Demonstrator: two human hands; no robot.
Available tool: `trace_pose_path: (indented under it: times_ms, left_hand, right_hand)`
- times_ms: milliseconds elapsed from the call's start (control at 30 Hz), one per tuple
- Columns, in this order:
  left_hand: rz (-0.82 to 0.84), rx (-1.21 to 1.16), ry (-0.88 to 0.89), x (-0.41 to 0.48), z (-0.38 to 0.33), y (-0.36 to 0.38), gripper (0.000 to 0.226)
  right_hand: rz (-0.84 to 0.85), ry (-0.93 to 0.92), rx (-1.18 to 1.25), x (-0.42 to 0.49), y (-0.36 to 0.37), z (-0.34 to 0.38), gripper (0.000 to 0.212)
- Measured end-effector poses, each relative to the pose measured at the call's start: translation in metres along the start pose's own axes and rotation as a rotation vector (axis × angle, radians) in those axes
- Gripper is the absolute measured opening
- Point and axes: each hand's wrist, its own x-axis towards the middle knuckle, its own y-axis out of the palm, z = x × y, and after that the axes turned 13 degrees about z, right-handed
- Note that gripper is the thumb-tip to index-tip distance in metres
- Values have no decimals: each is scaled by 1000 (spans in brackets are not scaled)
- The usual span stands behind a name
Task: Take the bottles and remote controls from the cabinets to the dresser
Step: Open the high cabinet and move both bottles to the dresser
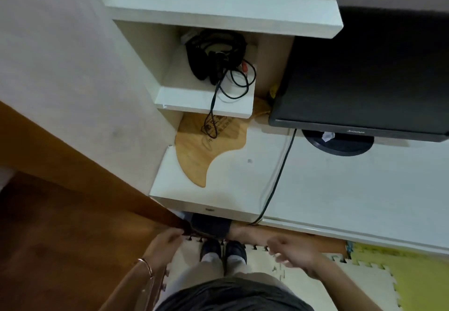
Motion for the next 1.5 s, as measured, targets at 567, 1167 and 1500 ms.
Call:
trace_pose_path:
  times_ms: [567, 1167, 1500]
  left_hand:
    - [-771, 165, 1636, -232, -401, -173, 28]
    - [-1511, 789, 1390, -358, -586, -264, 72]
    - [-1555, 878, 1361, -375, -591, -248, 75]
  right_hand:
    - [-604, -1692, -422, -339, -35, 358, 11]
    - [-1405, -1740, -599, -512, -58, 492, 66]
    - [-742, -2128, 13, -539, -42, 479, 23]
